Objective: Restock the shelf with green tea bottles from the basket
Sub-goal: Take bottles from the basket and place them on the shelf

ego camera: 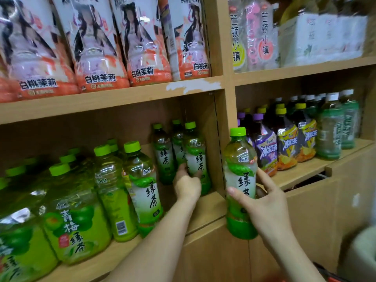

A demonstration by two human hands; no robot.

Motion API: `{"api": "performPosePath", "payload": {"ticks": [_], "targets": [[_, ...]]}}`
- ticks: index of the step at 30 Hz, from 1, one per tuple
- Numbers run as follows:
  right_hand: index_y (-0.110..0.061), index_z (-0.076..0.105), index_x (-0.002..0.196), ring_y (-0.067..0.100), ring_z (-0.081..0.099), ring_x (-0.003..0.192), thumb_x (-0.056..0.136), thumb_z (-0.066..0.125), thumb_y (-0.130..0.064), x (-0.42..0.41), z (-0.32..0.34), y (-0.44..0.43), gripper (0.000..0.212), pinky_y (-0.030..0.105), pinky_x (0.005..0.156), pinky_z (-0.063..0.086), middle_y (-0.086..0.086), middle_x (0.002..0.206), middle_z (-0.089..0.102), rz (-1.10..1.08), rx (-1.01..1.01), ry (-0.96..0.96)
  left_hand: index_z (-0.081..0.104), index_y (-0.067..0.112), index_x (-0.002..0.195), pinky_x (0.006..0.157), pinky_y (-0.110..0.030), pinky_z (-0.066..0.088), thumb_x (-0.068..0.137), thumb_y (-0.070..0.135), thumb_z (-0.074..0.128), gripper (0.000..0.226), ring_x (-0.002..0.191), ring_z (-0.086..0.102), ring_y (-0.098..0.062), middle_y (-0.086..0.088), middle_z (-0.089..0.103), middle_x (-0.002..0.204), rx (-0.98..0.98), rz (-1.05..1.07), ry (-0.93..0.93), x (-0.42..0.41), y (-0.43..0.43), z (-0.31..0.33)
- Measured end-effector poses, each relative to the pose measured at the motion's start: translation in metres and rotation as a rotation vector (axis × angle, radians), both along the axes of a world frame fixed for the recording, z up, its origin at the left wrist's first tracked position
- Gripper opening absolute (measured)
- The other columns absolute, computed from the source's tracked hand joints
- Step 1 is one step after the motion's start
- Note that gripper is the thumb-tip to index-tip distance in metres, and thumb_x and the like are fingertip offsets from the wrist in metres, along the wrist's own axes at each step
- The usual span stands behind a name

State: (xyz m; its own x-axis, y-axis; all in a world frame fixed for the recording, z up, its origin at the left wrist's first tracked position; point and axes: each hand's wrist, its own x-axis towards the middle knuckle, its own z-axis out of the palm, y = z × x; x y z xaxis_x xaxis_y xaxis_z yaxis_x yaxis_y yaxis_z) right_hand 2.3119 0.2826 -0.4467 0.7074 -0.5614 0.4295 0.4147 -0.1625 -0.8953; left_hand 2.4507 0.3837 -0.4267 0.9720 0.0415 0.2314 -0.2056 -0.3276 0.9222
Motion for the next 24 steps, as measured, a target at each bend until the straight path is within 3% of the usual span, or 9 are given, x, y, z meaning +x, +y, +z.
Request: {"api": "performPosePath", "payload": {"ticks": [2,5,9,12,15,17,19,22,24], "targets": [[-0.035,0.059,0.114,-0.003,0.067,0.091,0.054,0.085,-0.022,0.002,0.006,0.000,0.066,0.023,0.082,0.056,-0.013,0.102,0.071,0.002,0.008,-0.036,0.055,0.012,0.123,0.096,-0.037,0.046,0.085,0.017,0.068,0.041,0.113,0.059,-0.027,-0.009,0.064,0.121,-0.058,0.021,0.016,0.015,-0.002,0.001],[-0.022,0.055,0.130,0.000,0.067,0.096,0.047,0.082,-0.032,0.007,0.014,0.000,0.088,0.029,0.087,0.055,-0.008,0.108,0.070,0.006,0.042,-0.084,0.053,0.008,0.128,0.099,-0.037,0.041,0.084,0.019,0.069,0.048,0.119,0.054,-0.028,-0.011,0.060,0.128,-0.070,0.073,0.027,0.032,-0.006,0.002],[-0.024,0.056,0.129,-0.003,0.065,0.096,0.046,0.082,-0.035,0.011,0.017,0.003,0.087,0.020,0.084,0.055,-0.010,0.109,0.069,-0.010,0.039,-0.111,0.053,0.008,0.128,0.100,-0.038,0.040,0.082,0.022,0.071,0.051,0.122,0.053,-0.028,-0.012,0.059,0.130,-0.042,0.128,-0.001,0.045,-0.008,0.002],[-0.024,0.055,0.131,0.001,0.062,0.105,0.051,0.085,-0.035,0.015,0.012,0.008,0.087,0.027,0.091,0.054,-0.006,0.116,0.067,-0.056,0.014,-0.103,0.052,0.010,0.128,0.102,-0.042,0.039,0.083,0.021,0.070,0.049,0.124,0.051,-0.029,-0.010,0.057,0.131,-0.011,0.115,0.043,0.046,-0.009,0.007],[-0.024,0.055,0.130,0.005,0.058,0.109,0.055,0.088,-0.030,0.023,0.004,0.019,0.083,0.029,0.095,0.049,-0.006,0.119,0.063,-0.135,-0.027,-0.103,0.049,0.016,0.130,0.099,-0.039,0.044,0.085,0.008,0.064,0.048,0.120,0.052,-0.029,-0.009,0.057,0.130,-0.116,0.089,0.063,0.029,-0.006,0.013],[-0.022,0.054,0.130,0.004,0.054,0.108,0.055,0.089,-0.026,0.029,-0.001,0.029,0.083,0.019,0.092,0.044,-0.005,0.119,0.059,-0.197,-0.042,-0.104,0.053,0.020,0.118,0.085,-0.031,0.050,0.082,-0.009,0.051,0.046,0.108,0.058,-0.023,-0.006,0.061,0.117,-0.239,-0.029,-0.020,0.000,0.001,0.017],[-0.022,0.052,0.125,0.005,0.051,0.107,0.056,0.089,-0.022,0.035,-0.003,0.038,0.078,0.012,0.089,0.040,-0.003,0.118,0.054,-0.232,-0.030,-0.114,0.057,0.022,0.105,0.076,-0.021,0.052,0.078,-0.020,0.043,0.052,0.096,0.062,-0.014,-0.002,0.065,0.105,-0.313,-0.294,-0.099,-0.037,0.016,0.014],[-0.026,0.045,0.123,0.006,0.049,0.109,0.057,0.090,-0.018,0.040,-0.005,0.046,0.081,0.018,0.095,0.041,-0.001,0.118,0.049,-0.227,-0.014,-0.143,0.047,0.023,0.128,0.090,-0.020,0.049,0.073,-0.027,0.048,0.074,0.112,0.059,-0.003,0.007,0.060,0.123,-0.210,-0.632,-0.167,-0.070,0.035,0.003],[-0.029,0.044,0.123,0.005,0.047,0.110,0.059,0.088,-0.021,0.042,-0.006,0.046,0.078,0.016,0.094,0.039,-0.003,0.117,0.046,-0.212,-0.044,-0.121,0.039,0.027,0.134,0.092,-0.019,0.048,0.075,-0.021,0.057,0.079,0.115,0.057,0.000,0.011,0.058,0.128,-0.173,-0.658,-0.165,-0.075,0.038,-0.005]]}}
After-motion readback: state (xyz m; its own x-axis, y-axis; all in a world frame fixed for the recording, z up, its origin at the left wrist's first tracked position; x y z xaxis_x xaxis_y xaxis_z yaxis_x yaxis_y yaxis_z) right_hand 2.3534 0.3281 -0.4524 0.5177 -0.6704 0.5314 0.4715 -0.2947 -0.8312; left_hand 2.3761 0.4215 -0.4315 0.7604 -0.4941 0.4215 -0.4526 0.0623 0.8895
